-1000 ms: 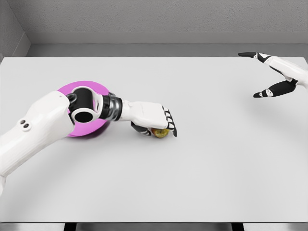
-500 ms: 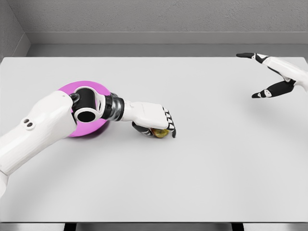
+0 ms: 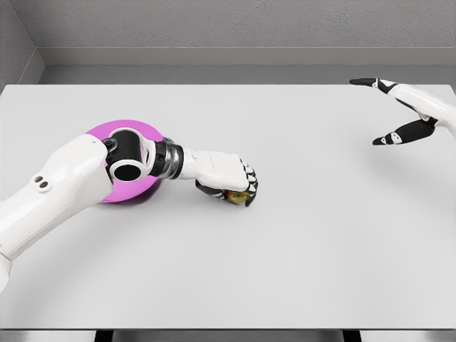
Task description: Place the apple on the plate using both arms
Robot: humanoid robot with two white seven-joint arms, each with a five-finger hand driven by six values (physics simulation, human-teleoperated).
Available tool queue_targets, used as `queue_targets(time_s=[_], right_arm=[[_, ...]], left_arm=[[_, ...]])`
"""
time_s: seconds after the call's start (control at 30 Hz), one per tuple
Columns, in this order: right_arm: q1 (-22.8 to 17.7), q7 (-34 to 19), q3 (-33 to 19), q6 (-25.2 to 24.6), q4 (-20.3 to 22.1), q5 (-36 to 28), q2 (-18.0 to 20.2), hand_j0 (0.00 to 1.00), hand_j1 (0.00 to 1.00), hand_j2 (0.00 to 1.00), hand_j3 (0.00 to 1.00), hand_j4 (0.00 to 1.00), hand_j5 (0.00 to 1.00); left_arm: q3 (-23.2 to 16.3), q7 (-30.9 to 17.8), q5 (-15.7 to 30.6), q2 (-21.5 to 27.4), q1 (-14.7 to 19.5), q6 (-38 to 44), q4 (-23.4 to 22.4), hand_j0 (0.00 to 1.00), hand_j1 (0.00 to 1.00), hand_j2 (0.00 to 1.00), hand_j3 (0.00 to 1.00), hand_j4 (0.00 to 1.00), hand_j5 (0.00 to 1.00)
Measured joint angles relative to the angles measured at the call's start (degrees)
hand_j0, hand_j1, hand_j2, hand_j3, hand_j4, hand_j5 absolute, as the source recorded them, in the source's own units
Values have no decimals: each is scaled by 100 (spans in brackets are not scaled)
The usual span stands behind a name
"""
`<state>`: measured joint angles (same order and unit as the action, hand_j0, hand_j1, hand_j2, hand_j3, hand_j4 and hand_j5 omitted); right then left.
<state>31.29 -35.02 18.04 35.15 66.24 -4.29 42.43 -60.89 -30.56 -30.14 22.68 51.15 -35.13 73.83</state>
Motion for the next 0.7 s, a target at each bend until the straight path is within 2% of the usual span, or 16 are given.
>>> queue_targets(time_s=[0.07,0.17,0.33,0.4,0.5,0.6,0.7], right_arm=[[0,0,0,0,0,-2,1,100,100,100,100,100,100],[0,0,0,0,0,-2,3,100,100,100,100,100,100],[9,0,0,0,0,-6,-4,100,100,100,100,100,100],[18,0,0,0,0,-6,-8,100,100,100,100,100,100],[35,0,0,0,0,-7,-11,100,100,100,100,100,100],[35,0,0,0,0,-6,-15,100,100,100,100,100,100],[35,0,0,0,0,-2,-19,100,100,100,100,100,100]], left_arm=[[0,2,4,-1,0,0,4,42,42,42,42,42,42],[0,5,17,2,9,0,10,41,41,41,41,41,41],[13,30,242,233,352,2,84,37,37,37,37,37,37],[34,37,491,576,413,4,254,37,37,37,37,37,37],[180,41,822,1352,404,2,487,37,37,37,37,37,37],[316,35,967,1975,334,-1,564,37,37,37,37,37,37],[376,30,1016,2390,290,-4,551,37,37,37,37,37,37]])
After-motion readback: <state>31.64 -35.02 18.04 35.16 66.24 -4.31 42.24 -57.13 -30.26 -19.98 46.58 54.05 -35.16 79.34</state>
